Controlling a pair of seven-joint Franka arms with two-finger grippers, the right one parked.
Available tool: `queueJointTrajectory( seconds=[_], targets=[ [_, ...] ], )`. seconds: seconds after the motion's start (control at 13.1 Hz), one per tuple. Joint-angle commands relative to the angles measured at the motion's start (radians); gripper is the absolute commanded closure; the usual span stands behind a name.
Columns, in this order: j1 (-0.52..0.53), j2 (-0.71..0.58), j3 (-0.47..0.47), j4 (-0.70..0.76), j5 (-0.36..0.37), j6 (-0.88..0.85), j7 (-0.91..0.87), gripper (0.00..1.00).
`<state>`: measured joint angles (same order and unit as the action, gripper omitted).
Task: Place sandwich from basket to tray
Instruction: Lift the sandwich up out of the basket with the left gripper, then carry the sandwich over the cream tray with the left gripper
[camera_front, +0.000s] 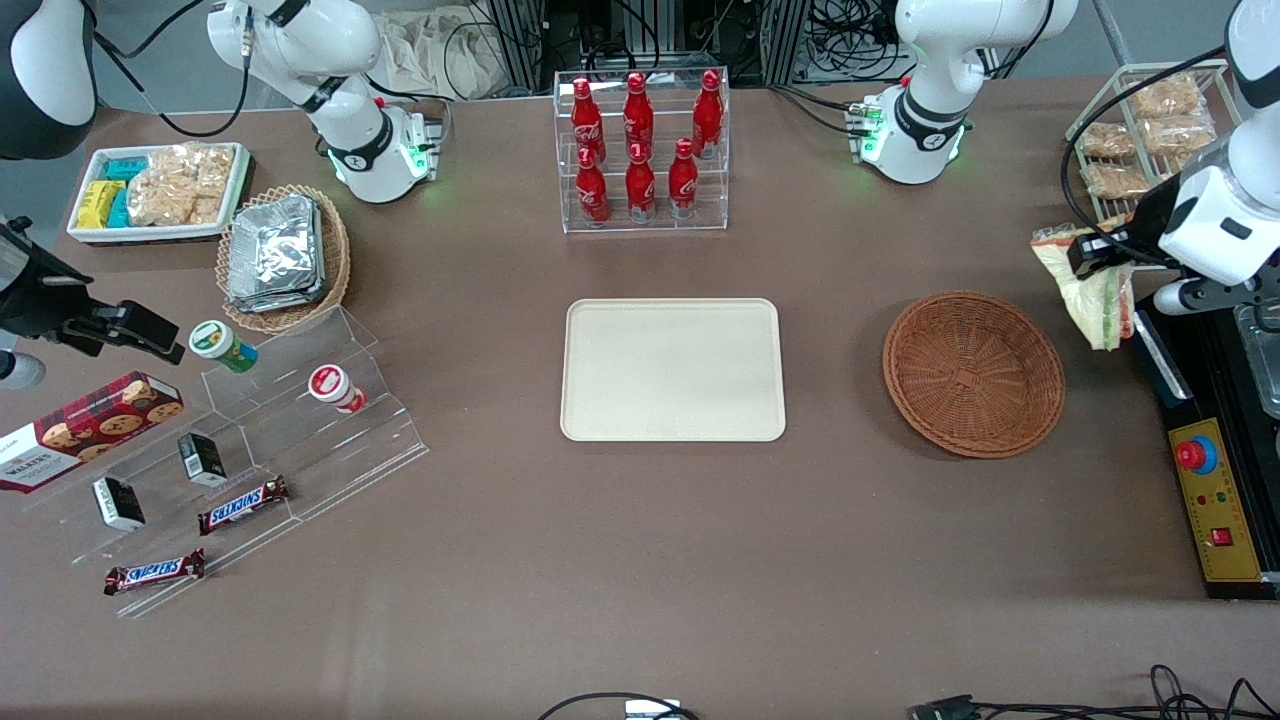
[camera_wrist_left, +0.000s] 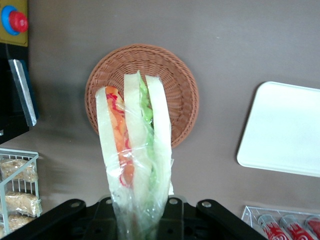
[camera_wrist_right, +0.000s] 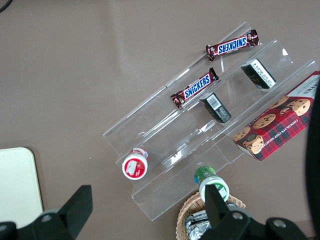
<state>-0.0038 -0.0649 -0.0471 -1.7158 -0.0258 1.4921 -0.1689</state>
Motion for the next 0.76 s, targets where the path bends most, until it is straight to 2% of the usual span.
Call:
queueJointTrajectory(
  seconds=[0.0,0.15,0.38,0.46,0.53,0.69],
  targets=[
    [-0.024,0.083,-0.112,0.094,0.015,-0.035,-0.009,0.93],
    [-0.024,0.143,-0.267,0.152,0.061,-0.035,-0.053,0.93],
    [-0.025,0.287,-0.507,0.272,0.102,-0.023,-0.349,0.93],
    [-0.025,0.341,-0.589,0.300,0.154,-0.021,-0.427,0.93],
    [-0.028,0.382,-0.655,0.306,0.200,-0.019,-0.490,0.93],
    [-0.028,0.424,-0.712,0.294,0.253,0.023,-0.523,0.93]
  ],
)
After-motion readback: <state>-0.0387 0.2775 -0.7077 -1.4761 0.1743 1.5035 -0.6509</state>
